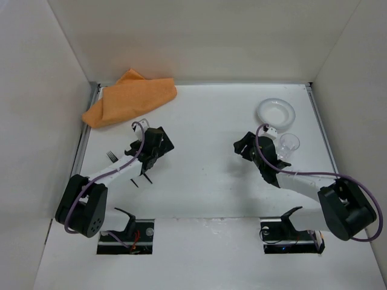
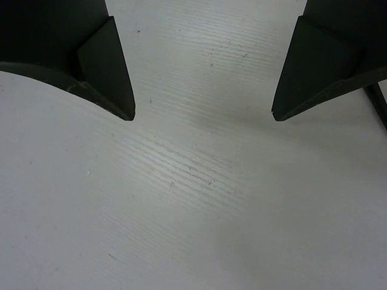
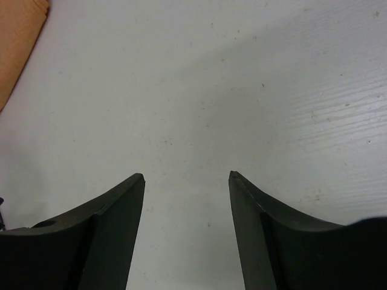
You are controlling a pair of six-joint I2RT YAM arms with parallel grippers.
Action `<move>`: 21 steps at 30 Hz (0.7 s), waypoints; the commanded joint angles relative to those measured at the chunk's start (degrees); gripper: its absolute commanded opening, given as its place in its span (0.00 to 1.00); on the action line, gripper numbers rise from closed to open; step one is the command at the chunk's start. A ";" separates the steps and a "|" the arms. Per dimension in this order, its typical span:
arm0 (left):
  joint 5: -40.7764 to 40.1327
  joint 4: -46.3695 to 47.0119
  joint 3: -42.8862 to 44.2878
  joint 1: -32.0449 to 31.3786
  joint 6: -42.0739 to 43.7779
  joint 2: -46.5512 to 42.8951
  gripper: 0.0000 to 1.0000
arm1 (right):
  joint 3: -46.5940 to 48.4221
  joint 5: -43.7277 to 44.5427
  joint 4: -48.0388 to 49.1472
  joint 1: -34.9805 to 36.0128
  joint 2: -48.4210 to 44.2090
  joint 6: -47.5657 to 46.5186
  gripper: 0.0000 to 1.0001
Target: Set the dinner table for one person
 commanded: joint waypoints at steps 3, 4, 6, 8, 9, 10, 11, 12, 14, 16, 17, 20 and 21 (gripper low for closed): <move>-3.51 0.06 4.40 1.24 4.81 -0.53 1.00 | 1.69 -0.61 3.06 0.44 -0.17 -0.11 0.64; -3.78 0.33 4.40 1.33 4.99 -0.53 1.00 | 1.78 -0.61 3.06 0.62 -0.17 -0.20 0.64; -4.31 1.12 4.67 1.42 5.26 -0.01 1.00 | 1.78 -0.61 3.06 0.80 0.09 -0.29 0.64; -4.31 0.86 5.54 1.33 6.13 0.52 1.00 | 1.78 -0.61 3.06 0.62 0.18 -0.03 0.64; -4.66 1.29 5.55 1.16 7.01 0.44 1.00 | 1.78 -0.70 3.06 0.71 0.01 -0.11 0.63; -5.27 1.56 5.46 1.15 7.28 0.26 1.00 | 1.78 -0.70 3.06 0.88 -0.17 -0.20 0.61; -6.84 1.91 5.46 1.33 7.54 0.09 1.00 | 1.78 -0.70 3.06 0.88 -0.43 -0.29 0.57; -8.51 2.26 5.55 1.50 7.98 0.00 1.00 | 1.70 -0.70 3.06 0.88 -0.61 -0.38 0.51; -10.89 3.14 6.51 1.85 10.25 -0.61 1.00 | 1.61 -0.70 3.06 0.88 -0.78 -0.38 0.34; -13.18 4.98 6.95 2.56 11.93 -1.32 1.00 | 1.96 -0.96 2.45 0.88 -0.61 -0.38 0.22; -13.62 6.64 6.87 3.17 12.20 -1.84 1.00 | 2.05 -1.40 2.36 0.88 -0.52 -0.46 0.18; -13.54 9.91 7.74 5.37 13.16 -1.32 1.00 | 2.22 -2.28 2.27 0.97 -0.43 -0.46 0.16; -13.28 10.26 8.53 6.33 13.52 -1.15 0.85 | 2.22 -2.19 2.53 0.97 -0.08 -0.55 0.17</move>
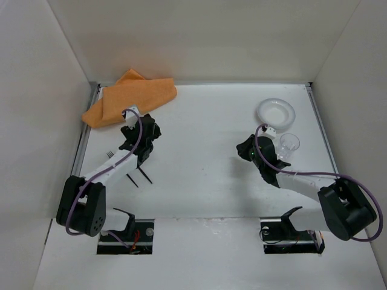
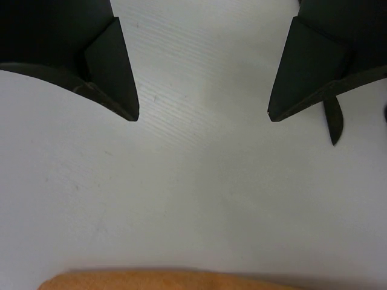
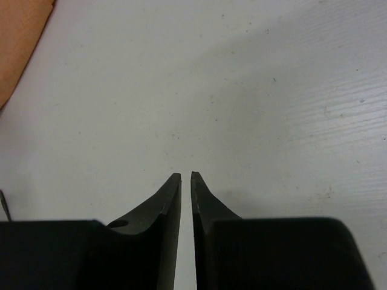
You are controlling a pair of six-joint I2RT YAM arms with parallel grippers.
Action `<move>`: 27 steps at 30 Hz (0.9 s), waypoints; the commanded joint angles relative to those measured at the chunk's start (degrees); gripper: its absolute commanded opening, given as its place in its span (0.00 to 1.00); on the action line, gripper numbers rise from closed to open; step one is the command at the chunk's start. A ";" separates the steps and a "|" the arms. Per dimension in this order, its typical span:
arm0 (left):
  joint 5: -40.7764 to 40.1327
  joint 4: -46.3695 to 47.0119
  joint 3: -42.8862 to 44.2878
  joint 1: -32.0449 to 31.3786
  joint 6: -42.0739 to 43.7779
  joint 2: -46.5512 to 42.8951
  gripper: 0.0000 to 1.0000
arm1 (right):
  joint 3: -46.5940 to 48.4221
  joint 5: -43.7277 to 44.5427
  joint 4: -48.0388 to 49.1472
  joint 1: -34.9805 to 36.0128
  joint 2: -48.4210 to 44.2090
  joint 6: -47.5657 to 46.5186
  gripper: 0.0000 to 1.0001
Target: Set the dinner table for one person
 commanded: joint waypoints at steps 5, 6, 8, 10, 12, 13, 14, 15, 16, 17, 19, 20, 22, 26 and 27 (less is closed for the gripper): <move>-8.35 8.33 5.48 7.71 1.30 0.89 0.43 | 2.60 -1.17 2.80 0.53 1.59 -0.60 0.46; -9.84 8.33 5.92 8.59 0.60 1.86 0.46 | 2.60 -1.17 2.97 0.53 1.68 -0.60 0.51; -11.52 8.15 7.15 11.05 -0.46 3.44 0.60 | 2.68 -1.34 3.32 0.53 2.29 -0.68 0.59; -13.02 8.86 7.68 12.55 -0.29 3.89 0.69 | 2.95 -2.30 3.33 0.88 2.55 -0.60 0.62; -13.99 9.56 8.38 14.13 -0.55 4.50 0.76 | 3.39 -3.01 3.41 1.67 2.99 -0.68 0.65; -13.56 9.39 9.34 15.10 -0.64 5.29 0.77 | 3.65 -3.10 3.41 1.94 3.43 -0.68 0.65; -13.03 9.04 10.22 15.98 -0.64 5.99 0.77 | 3.91 -3.28 3.41 2.03 4.04 -0.68 0.65; -12.41 8.86 10.75 16.68 -0.64 6.61 0.77 | 4.18 -3.63 3.15 2.12 4.49 -0.68 0.66; -11.63 8.77 11.54 17.56 -0.55 7.92 0.78 | 4.27 -4.15 2.98 2.20 4.58 -0.60 0.66; -11.10 8.77 12.16 18.26 -0.73 9.24 0.78 | 4.35 -4.68 2.89 2.20 4.40 -0.51 0.66; -9.86 8.25 14.87 19.85 -0.47 13.53 0.78 | 4.00 -5.03 3.41 2.20 3.53 -0.51 0.67; -9.60 7.63 16.37 20.46 -0.03 15.38 0.79 | 3.92 -4.95 3.41 2.20 3.44 -0.51 0.67; -7.85 5.00 21.46 22.30 2.60 20.91 0.80 | 3.91 -5.21 3.07 2.03 3.44 -0.42 0.67; -7.05 4.02 25.96 25.82 4.37 27.87 0.80 | 3.74 -5.56 3.32 2.73 2.29 -0.77 0.69; -6.87 4.29 26.31 26.44 4.37 28.58 0.80 | 3.74 -5.56 3.41 2.82 2.29 -0.77 0.69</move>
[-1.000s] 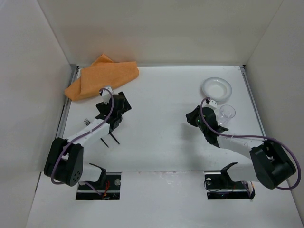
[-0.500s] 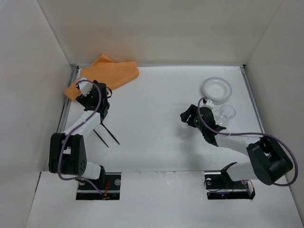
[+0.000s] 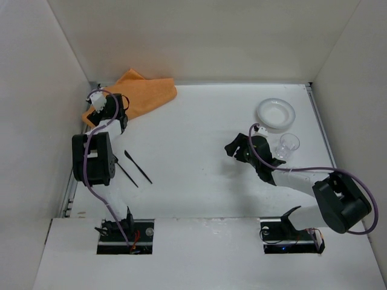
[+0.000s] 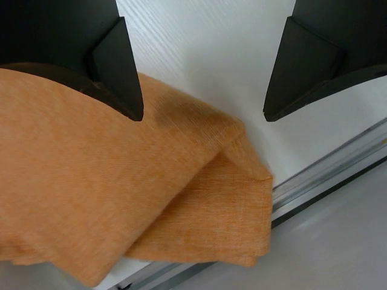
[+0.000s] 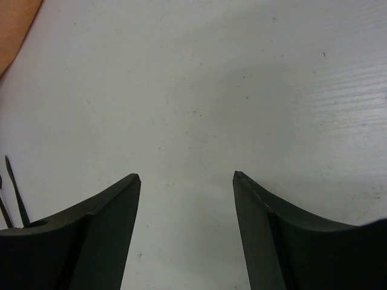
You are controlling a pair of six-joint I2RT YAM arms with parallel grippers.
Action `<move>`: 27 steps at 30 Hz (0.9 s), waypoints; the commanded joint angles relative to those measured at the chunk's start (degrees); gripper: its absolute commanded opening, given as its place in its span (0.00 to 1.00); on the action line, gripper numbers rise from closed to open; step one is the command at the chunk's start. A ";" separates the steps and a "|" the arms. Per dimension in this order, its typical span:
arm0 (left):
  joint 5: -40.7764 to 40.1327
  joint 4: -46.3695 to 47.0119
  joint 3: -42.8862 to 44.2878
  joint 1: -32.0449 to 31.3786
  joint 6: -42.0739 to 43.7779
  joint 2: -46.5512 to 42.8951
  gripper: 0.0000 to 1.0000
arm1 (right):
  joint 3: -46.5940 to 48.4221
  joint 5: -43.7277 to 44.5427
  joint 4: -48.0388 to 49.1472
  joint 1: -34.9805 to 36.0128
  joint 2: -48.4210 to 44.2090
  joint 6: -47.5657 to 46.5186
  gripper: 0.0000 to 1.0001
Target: Set the dinner table for one person
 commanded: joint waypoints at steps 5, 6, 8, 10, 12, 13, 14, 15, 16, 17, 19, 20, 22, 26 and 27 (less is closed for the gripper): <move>4.53 -1.74 6.07 4.18 2.63 5.61 0.79 | 2.39 -1.78 3.28 1.16 -0.89 -0.62 0.69; 5.32 -2.09 6.60 4.18 2.63 6.31 0.75 | 2.39 -1.87 3.37 1.16 -0.63 -0.62 0.69; 6.64 -2.62 7.65 4.10 2.36 7.90 0.55 | 2.82 -1.96 3.20 1.25 0.33 -0.62 0.69; 7.78 -2.36 7.66 3.75 2.10 8.69 0.39 | 3.00 -2.58 2.93 1.33 0.43 -0.53 0.69; 8.75 -2.01 7.57 1.91 1.92 9.66 0.27 | 2.65 -2.23 3.46 1.42 -0.10 -0.53 0.69; 8.84 -1.92 7.66 1.12 1.92 10.01 0.23 | 2.65 -2.05 3.46 1.42 -0.19 -0.62 0.69; 8.84 -1.84 7.74 0.24 1.92 10.27 0.19 | 2.65 -2.22 3.46 1.25 -0.02 -0.62 0.69; 8.93 -1.49 7.66 -0.90 1.92 10.54 0.16 | 2.65 -2.57 3.37 1.25 0.07 -0.45 0.69; 8.93 -1.14 7.48 -1.61 1.92 10.71 0.14 | 2.65 -2.67 3.20 1.16 -0.01 -0.36 0.69; 8.93 -0.61 7.22 -2.49 1.84 10.89 0.12 | 2.56 -2.58 3.28 1.16 -0.45 -0.44 0.69; 9.63 0.01 6.87 -4.59 1.31 11.15 0.09 | 2.21 -2.05 3.54 1.16 -0.98 -0.62 0.69; 10.24 0.10 6.87 -5.48 1.13 11.15 0.09 | 2.12 -2.05 3.63 1.16 -0.89 -0.53 0.69; 12.44 0.97 6.78 -8.89 -0.35 10.89 0.08 | 2.12 -2.66 3.55 1.16 -0.54 -0.18 0.69; 14.90 2.12 8.96 -17.50 -2.47 11.41 0.08 | 1.42 -1.61 4.07 0.81 -1.16 -0.01 0.69; 15.26 2.12 10.02 -19.35 -2.47 11.94 0.08 | 1.33 -1.61 4.07 0.46 -1.07 0.08 0.68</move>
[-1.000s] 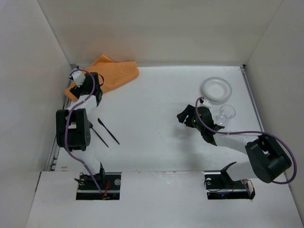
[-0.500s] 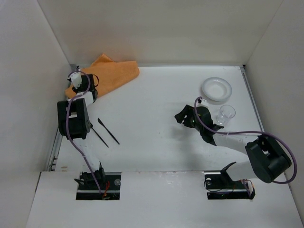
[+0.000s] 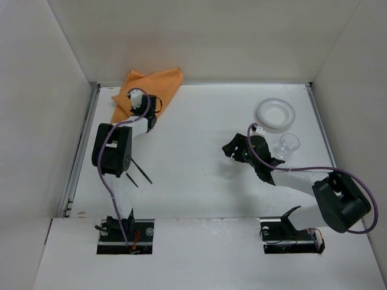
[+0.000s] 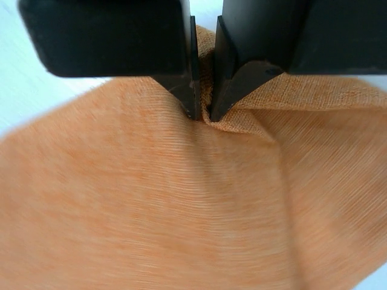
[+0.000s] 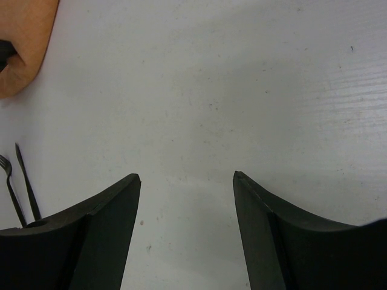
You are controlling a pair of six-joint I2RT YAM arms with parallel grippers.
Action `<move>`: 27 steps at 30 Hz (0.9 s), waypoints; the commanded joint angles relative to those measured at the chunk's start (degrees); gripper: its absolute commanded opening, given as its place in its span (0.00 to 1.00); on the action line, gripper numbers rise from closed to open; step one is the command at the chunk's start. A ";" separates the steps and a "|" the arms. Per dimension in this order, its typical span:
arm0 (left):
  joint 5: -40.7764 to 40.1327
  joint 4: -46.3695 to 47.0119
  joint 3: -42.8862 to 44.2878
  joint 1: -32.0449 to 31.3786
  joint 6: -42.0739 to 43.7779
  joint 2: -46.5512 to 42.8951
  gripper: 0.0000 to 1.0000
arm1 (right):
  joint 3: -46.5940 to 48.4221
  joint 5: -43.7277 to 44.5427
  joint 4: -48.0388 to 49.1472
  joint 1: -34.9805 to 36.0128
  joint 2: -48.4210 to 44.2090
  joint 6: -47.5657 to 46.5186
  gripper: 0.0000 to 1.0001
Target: Set the dinner table for one person
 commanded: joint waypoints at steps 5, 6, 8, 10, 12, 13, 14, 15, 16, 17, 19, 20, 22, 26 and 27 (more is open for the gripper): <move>8.89 3.28 9.24 -17.04 -5.77 4.44 0.07 | -0.27 0.99 4.10 -1.56 -3.00 0.41 0.68; 8.80 3.28 9.60 -18.72 -7.00 4.62 0.07 | -0.62 1.17 4.10 -2.08 -3.44 0.50 0.68; 8.01 3.10 10.13 -22.67 -9.90 5.06 0.07 | -1.23 1.26 3.83 -3.22 -4.67 0.50 0.68; 6.35 2.93 10.22 -25.48 -13.58 4.63 0.08 | -1.85 1.52 4.01 -3.93 -5.81 0.59 0.68; 4.67 2.75 10.13 -27.86 -18.16 3.83 0.12 | -2.11 1.87 3.92 -4.28 -6.34 0.76 0.68; 4.67 2.75 10.13 -28.74 -19.66 3.48 0.13 | -2.11 1.96 3.75 -4.28 -6.60 0.76 0.68; 4.93 2.75 10.30 -29.80 -21.24 3.13 0.16 | -2.20 1.96 3.74 -4.28 -6.78 0.76 0.68; 5.10 2.75 10.48 -30.76 -22.04 2.52 0.21 | -2.29 2.05 3.83 -4.28 -6.96 0.76 0.68; 5.19 2.75 10.48 -31.38 -22.22 1.99 0.26 | -2.38 2.13 3.83 -4.37 -7.04 0.76 0.68; 4.76 2.92 10.22 -32.00 -21.87 0.77 0.35 | -2.38 2.31 3.66 -4.46 -7.22 0.76 0.68; 2.57 3.36 7.51 -32.09 -21.95 -2.66 0.46 | -2.55 2.40 3.48 -4.46 -7.83 0.76 0.69; 0.47 3.89 4.71 -31.66 -22.57 -5.11 0.50 | -2.64 2.49 3.48 -4.46 -8.18 0.76 0.69; -3.49 5.47 -1.97 -30.52 -24.85 -10.03 0.57 | -2.82 2.75 3.57 -4.46 -8.54 0.76 0.69; -4.65 8.19 -12.96 -27.88 -30.38 -15.94 0.62 | -2.38 2.66 3.57 -4.11 -8.01 0.76 0.63; -4.48 9.33 -15.77 -27.00 -32.22 -16.81 0.62 | -2.12 2.49 3.57 -4.11 -7.66 0.50 0.55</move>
